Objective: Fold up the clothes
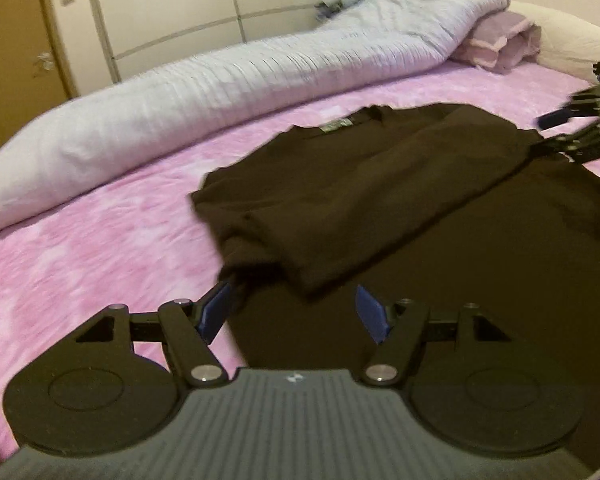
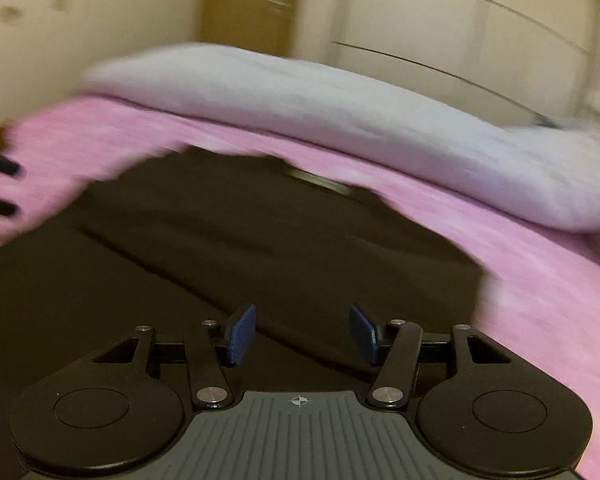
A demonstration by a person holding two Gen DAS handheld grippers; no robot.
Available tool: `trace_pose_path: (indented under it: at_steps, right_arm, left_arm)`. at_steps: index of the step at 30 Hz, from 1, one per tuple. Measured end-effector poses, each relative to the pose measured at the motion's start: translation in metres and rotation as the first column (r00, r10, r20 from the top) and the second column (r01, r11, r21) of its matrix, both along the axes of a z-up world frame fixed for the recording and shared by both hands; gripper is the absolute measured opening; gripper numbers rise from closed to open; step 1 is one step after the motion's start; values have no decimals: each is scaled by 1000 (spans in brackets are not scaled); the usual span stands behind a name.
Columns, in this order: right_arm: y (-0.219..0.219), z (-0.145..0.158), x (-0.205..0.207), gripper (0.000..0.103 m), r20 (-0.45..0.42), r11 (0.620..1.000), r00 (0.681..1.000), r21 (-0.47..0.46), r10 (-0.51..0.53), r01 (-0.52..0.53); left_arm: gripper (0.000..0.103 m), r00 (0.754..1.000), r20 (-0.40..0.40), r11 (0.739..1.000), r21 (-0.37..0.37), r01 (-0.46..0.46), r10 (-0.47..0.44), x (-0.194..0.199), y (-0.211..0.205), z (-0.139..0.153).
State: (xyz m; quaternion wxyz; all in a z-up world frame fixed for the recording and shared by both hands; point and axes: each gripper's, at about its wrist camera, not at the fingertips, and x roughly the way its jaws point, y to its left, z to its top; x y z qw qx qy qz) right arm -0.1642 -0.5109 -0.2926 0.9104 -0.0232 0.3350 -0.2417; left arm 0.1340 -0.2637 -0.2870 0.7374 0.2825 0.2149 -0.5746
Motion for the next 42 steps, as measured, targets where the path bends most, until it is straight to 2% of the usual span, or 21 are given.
trace_pose_path:
  at_steps: [3,6,8,10,11,14,16,17,19,22,30,35,37,41,42]
  right_arm:
    - [-31,-14,-22,56,-52,991,990,-40,-132,130]
    - [-53,-26,-33,56,-45,987,986,-12,-163,162]
    - [-60,-31,-33,56,-41,988,987,-16,-153,152]
    - [-66,-36,-30,56,-39,990,990,-26,-138,137]
    - [-68,-37,-30,56,-39,990,990,-26,-137,136]
    - [-77,-39,-29,56,-42,990,989,-15,-143,142]
    - [-82,-40,-29,56,-43,989,988,-8,-147,147]
    - [-85,-41,-28,56,-44,989,988,-5,-149,149]
    - [-86,-42,-35,56,-45,979,978,-47,-202,200]
    - [-93,-45,-49,56,-25,968,967,-7,-252,252]
    - [-89,-46,-40,56,-47,974,975,-62,-219,216]
    - [-90,-48,-43,58,-64,972,971,-50,-231,229]
    - [-90,-46,-45,58,-77,970,967,-46,-243,240]
    - [-76,-34,-55,58,-131,963,954,-52,-270,265]
    - [-69,-31,-60,58,-145,964,953,-49,-267,263]
  left_arm:
    - [63,999,-44,1000,20,-18,19,15,-35,-10]
    - [62,991,-121,998,18,-58,59,34,-58,-16]
    - [57,985,-147,996,28,-87,90,46,-66,-19]
    - [46,983,-152,994,43,-100,105,54,-73,-22]
    - [45,977,-178,993,47,-108,115,58,-74,-24]
    - [32,955,-257,989,61,-134,145,69,-78,-30]
    - [6,953,-262,989,47,-144,151,71,-77,-29]
    - [3,952,-263,988,40,-149,154,72,-76,-28]
    - [2,950,-267,987,26,-159,160,74,-75,-27]
    - [2,947,-273,985,5,-174,169,77,-74,-25]
    - [2,946,-234,973,6,-230,225,73,-69,-29]
    - [3,941,-242,972,48,-231,235,79,-75,-37]
    - [6,942,-240,972,57,-229,236,80,-74,-33]
    - [8,953,-169,967,67,-244,252,69,-45,-15]
    - [17,956,-151,968,66,-243,251,64,-31,-11]
